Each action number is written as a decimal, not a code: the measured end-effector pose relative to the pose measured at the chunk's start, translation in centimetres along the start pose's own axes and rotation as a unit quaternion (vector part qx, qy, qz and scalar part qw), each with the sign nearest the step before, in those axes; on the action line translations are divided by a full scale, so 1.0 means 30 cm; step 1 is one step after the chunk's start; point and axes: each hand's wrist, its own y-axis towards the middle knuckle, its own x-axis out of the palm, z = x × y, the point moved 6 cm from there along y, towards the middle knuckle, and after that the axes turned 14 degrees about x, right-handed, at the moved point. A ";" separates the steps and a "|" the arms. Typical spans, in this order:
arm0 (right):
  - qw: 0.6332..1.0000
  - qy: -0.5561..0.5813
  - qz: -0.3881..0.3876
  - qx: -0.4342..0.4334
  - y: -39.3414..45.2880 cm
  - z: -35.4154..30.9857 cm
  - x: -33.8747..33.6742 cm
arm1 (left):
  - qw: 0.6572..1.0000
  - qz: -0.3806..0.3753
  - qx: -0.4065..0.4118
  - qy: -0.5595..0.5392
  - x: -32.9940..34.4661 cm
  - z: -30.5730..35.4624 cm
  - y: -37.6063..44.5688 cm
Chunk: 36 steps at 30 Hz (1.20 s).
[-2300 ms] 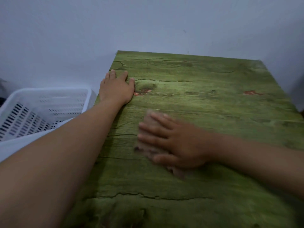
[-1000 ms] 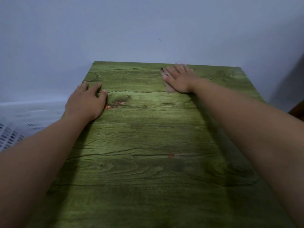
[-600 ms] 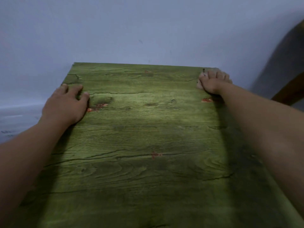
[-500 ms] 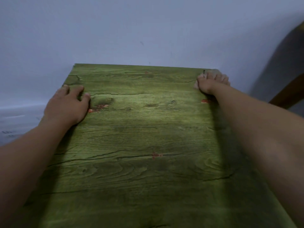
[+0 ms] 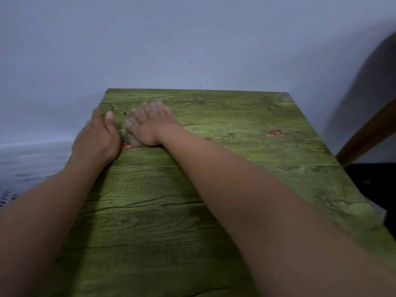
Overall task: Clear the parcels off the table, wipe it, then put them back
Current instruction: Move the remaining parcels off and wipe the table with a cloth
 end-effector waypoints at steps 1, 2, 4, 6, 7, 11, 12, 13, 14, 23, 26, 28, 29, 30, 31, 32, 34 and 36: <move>1.000 -0.007 -0.011 -0.010 -0.011 0.002 0.011 | 1.000 0.005 0.000 -0.004 -0.004 0.001 -0.002; 1.000 -0.008 -0.014 -0.011 -0.024 0.026 0.013 | 1.000 0.008 0.003 -0.004 -0.007 0.001 -0.002; 1.000 0.000 -0.004 0.014 -0.050 0.134 -0.005 | 1.000 0.011 0.007 -0.001 -0.012 0.003 0.000; 0.997 0.010 0.010 0.073 -0.072 0.310 -0.022 | 1.000 0.011 0.008 0.006 -0.014 0.002 0.003; 0.994 0.013 0.014 0.112 -0.088 0.419 -0.030 | 1.000 0.011 0.010 0.009 -0.015 0.005 0.004; 0.967 0.005 0.040 0.250 -0.178 0.867 -0.049 | 0.999 0.007 0.025 0.028 -0.020 0.020 0.003; 0.958 0.007 0.041 0.283 -0.221 0.960 -0.051 | 0.999 0.007 0.028 0.030 -0.022 0.024 0.001; 0.947 0.013 0.035 0.319 -0.264 1.040 -0.051 | 0.999 0.005 0.030 0.031 -0.023 0.027 0.001; 0.935 0.024 0.025 0.353 -0.304 1.104 -0.046 | 0.999 0.003 0.031 0.031 -0.023 0.029 0.001; 0.937 0.034 0.028 0.348 -0.281 0.888 -0.030 | 1.000 0.010 0.001 -0.013 -0.031 0.047 -0.014; 0.972 0.010 0.055 0.230 -0.230 0.554 -0.043 | 0.999 0.015 -0.003 -0.038 -0.042 0.048 -0.025; 0.987 -0.001 0.058 0.150 -0.228 0.318 -0.040 | 0.997 0.015 -0.036 -0.059 -0.048 0.039 -0.032; 0.992 0.004 0.049 0.120 -0.229 0.220 -0.028 | 0.995 0.015 -0.064 -0.069 -0.051 0.027 -0.035; 0.995 0.011 0.032 0.093 -0.233 0.143 -0.009 | 0.993 0.016 -0.088 -0.077 -0.054 0.014 -0.037; 0.997 0.016 0.010 0.074 -0.235 0.088 0.017 | 0.991 0.017 -0.105 -0.080 -0.056 0.000 -0.038; 0.998 0.012 -0.011 0.062 -0.237 0.059 0.046 | 0.990 0.018 -0.115 -0.079 -0.060 -0.014 -0.040; 0.998 0.000 -0.023 0.055 -0.258 0.062 0.060 | 0.990 0.022 -0.123 -0.069 -0.069 -0.037 -0.042; 0.998 0.004 -0.011 0.065 -0.272 0.141 0.047 | 0.990 0.022 -0.122 -0.060 -0.071 -0.031 -0.042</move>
